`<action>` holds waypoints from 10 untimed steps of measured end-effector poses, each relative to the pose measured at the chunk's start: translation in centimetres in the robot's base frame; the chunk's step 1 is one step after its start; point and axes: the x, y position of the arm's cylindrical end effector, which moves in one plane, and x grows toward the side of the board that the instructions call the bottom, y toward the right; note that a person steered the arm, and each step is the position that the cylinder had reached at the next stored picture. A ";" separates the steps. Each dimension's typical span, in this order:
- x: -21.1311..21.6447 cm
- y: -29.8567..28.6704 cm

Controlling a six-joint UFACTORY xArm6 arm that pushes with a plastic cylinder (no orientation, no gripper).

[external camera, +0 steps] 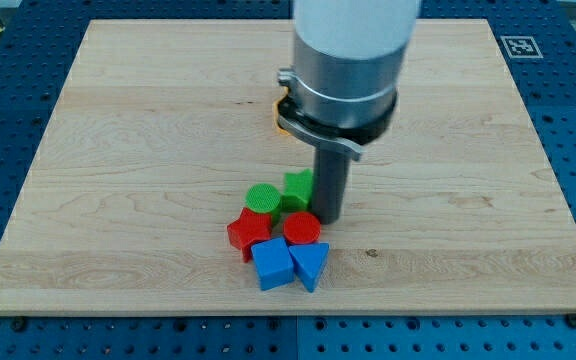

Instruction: Separate the green star from the group of blocks

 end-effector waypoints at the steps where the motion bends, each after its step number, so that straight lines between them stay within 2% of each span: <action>1: -3.3 -1.8; 2: -6.0 -4.0; 3: -6.7 -5.6; 5: -4.3 -11.6; 7: 2.1 -10.8; 10: 1.8 -7.9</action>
